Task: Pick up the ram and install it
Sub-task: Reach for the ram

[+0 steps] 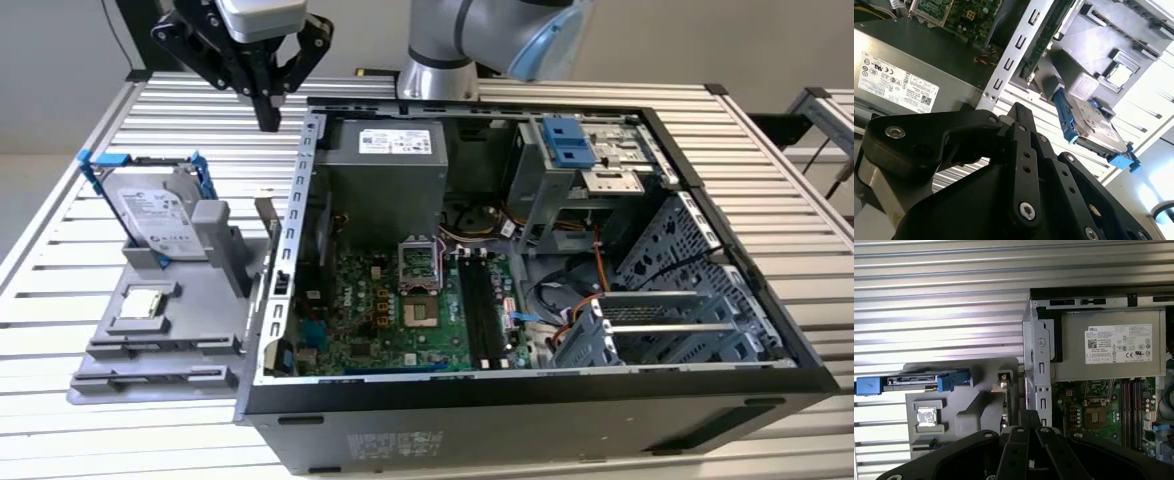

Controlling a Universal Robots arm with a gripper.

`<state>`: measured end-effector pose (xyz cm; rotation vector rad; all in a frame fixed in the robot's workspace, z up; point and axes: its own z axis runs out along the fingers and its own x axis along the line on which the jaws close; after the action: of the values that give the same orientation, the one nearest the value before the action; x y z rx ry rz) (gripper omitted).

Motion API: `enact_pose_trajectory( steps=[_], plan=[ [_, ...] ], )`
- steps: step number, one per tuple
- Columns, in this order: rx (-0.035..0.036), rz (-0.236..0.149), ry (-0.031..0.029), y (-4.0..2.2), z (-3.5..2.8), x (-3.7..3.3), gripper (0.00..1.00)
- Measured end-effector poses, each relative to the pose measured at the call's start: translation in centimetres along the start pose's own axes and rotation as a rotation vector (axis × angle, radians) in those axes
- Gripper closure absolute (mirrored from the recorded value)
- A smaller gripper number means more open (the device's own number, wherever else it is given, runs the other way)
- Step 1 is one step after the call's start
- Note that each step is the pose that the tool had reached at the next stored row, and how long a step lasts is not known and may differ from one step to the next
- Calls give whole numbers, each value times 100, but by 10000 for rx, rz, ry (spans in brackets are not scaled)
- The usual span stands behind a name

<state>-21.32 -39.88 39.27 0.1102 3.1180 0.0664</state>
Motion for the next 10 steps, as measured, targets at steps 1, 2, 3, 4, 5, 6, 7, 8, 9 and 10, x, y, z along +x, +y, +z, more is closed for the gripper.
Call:
enact_pose_trajectory(
  steps=[1,2,3,4,5,6,7,8,9,10],
  plan=[
    [0,0,0,-1,0,9,100],
    [1,1,0,-1,-1,19,100],
    [0,0,0,-2,-1,29,100],
    [1,0,0,-3,-1,40,100],
    [0,0,0,-4,-1,51,100],
    [0,0,0,-4,-1,65,100],
    [1,0,0,-6,-2,80,100],
    [0,1,0,-7,-2,97,100],
    [0,1,0,-8,-3,115,100],
    [0,0,0,-10,-3,138,100]
  ],
)
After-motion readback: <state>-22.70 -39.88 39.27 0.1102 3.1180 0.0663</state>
